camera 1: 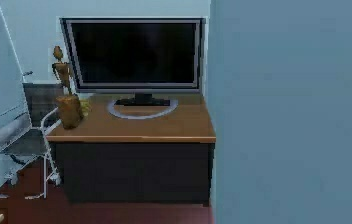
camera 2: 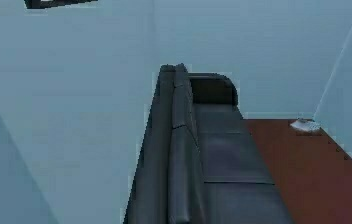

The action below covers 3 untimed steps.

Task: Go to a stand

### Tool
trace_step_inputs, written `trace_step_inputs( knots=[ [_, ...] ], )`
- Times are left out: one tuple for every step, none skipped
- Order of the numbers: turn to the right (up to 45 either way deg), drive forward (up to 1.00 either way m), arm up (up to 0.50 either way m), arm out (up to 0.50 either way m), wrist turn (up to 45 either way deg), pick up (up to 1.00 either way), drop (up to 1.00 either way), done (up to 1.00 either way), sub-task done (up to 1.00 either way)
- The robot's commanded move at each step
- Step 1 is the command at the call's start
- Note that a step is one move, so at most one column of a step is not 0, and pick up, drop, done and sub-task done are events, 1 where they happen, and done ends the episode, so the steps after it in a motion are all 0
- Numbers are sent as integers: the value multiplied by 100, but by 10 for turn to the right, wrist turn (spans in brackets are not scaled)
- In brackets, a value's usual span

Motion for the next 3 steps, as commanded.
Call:
trace_step_inputs(
  knots=[
    [0, 55, 0, 0, 0, 0, 0, 0, 0],
    [-150, 0, 0, 0, 0, 0, 0, 0, 0],
    [0, 0, 0, 0, 0, 0, 0, 100, 0]
  ],
)
